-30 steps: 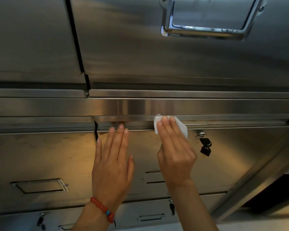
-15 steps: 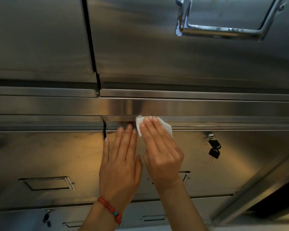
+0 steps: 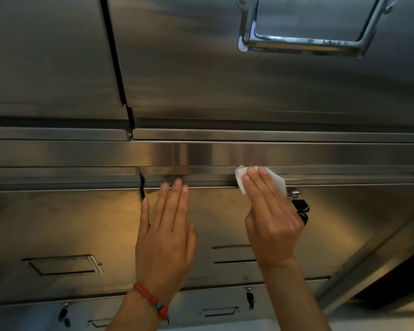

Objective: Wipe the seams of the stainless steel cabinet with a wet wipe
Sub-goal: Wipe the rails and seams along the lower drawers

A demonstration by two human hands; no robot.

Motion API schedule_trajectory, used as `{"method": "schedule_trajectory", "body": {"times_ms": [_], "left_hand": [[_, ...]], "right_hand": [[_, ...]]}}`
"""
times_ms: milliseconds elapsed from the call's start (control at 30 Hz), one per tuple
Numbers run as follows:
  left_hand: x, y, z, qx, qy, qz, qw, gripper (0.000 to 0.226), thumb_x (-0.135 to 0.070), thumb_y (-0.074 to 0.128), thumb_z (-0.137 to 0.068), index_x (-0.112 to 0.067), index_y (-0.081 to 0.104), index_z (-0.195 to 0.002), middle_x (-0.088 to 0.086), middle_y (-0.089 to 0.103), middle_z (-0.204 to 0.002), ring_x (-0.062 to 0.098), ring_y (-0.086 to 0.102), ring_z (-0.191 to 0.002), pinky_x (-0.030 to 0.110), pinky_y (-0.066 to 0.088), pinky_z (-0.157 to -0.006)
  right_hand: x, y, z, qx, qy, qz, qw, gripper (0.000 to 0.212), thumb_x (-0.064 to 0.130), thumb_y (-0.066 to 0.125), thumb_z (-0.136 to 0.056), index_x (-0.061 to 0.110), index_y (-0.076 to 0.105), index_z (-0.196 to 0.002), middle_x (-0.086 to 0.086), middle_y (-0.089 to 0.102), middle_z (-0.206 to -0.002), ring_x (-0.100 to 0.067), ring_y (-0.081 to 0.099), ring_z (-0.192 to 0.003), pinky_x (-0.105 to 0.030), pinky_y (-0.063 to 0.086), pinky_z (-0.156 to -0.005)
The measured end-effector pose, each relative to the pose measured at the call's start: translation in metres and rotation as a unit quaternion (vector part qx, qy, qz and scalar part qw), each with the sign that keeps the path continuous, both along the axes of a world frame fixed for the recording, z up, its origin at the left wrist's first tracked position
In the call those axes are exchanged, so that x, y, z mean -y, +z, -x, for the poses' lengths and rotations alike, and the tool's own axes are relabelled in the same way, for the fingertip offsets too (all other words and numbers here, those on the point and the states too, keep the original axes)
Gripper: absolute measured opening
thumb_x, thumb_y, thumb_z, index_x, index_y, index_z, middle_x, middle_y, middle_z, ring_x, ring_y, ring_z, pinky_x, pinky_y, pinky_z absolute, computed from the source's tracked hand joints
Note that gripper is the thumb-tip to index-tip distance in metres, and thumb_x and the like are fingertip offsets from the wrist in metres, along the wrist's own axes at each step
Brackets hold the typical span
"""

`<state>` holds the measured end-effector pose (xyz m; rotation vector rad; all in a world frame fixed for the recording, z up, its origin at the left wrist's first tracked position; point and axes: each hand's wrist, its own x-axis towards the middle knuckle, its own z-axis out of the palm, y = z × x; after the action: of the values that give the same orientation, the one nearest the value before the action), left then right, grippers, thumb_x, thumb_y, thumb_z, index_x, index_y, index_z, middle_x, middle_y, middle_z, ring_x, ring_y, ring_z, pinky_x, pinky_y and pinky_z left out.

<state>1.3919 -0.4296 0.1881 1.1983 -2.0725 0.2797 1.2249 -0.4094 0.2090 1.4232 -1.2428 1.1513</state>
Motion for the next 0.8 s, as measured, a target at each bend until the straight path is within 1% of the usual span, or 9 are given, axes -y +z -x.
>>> {"method": "schedule_trajectory", "body": {"times_ms": [200,300,367,500,700,800], "left_hand": [[-0.002,-0.001,0.005,0.0,0.02,0.003,1.0,0.059,-0.026,0.036,-0.086,-0.001,0.038,-0.139,0.012,0.03,-0.147,0.025,0.023,-0.137,0.046,0.011,-0.111],[-0.006,-0.001,0.012,-0.029,0.038,0.002,0.999,0.061,-0.027,0.037,-0.084,0.0,0.039,-0.139,0.014,0.033,-0.147,0.026,0.024,-0.137,0.048,0.013,-0.11],[-0.01,0.0,0.019,-0.044,0.04,0.003,0.998,0.062,-0.027,0.037,-0.084,-0.001,0.036,-0.14,0.013,0.03,-0.148,0.027,0.023,-0.137,0.049,0.014,-0.109],[-0.017,0.006,0.042,-0.04,0.011,0.023,0.999,0.06,-0.026,0.038,-0.085,-0.004,0.031,-0.141,0.013,0.03,-0.148,0.027,0.023,-0.138,0.051,0.016,-0.11],[-0.031,0.01,0.076,-0.035,-0.009,0.014,0.999,0.058,-0.024,0.037,-0.086,-0.007,0.031,-0.141,0.009,0.029,-0.149,0.024,0.021,-0.139,0.05,0.015,-0.11],[-0.035,0.011,0.091,-0.028,-0.016,0.007,0.999,0.058,-0.025,0.037,-0.085,-0.006,0.034,-0.14,0.01,0.03,-0.149,0.024,0.022,-0.139,0.05,0.016,-0.11]], "right_hand": [[-0.008,0.001,0.013,0.003,-0.019,-0.015,1.0,0.025,-0.011,0.067,-0.081,-0.001,0.071,-0.103,-0.013,0.067,-0.111,-0.025,0.064,-0.106,-0.038,0.056,-0.084],[-0.012,0.003,0.017,-0.002,-0.009,-0.015,1.0,0.019,-0.006,0.058,-0.089,-0.001,0.071,-0.101,-0.014,0.068,-0.109,-0.026,0.064,-0.105,-0.038,0.057,-0.082],[-0.015,0.004,0.02,-0.001,-0.005,-0.016,1.0,0.022,-0.003,0.051,-0.095,-0.001,0.071,-0.101,-0.013,0.068,-0.108,-0.027,0.065,-0.104,-0.038,0.057,-0.08],[-0.022,0.003,0.033,-0.005,0.001,-0.023,1.0,0.019,-0.005,0.057,-0.09,-0.002,0.07,-0.103,-0.014,0.067,-0.11,-0.027,0.064,-0.106,-0.039,0.057,-0.082],[-0.034,0.006,0.06,0.002,0.005,-0.027,1.0,0.023,0.003,0.049,-0.097,-0.002,0.07,-0.104,-0.014,0.067,-0.11,-0.028,0.063,-0.106,-0.042,0.058,-0.079],[-0.039,0.007,0.075,-0.001,0.0,-0.028,1.0,0.018,0.0,0.057,-0.092,-0.002,0.069,-0.105,-0.014,0.067,-0.111,-0.029,0.063,-0.107,-0.041,0.057,-0.08]]}}
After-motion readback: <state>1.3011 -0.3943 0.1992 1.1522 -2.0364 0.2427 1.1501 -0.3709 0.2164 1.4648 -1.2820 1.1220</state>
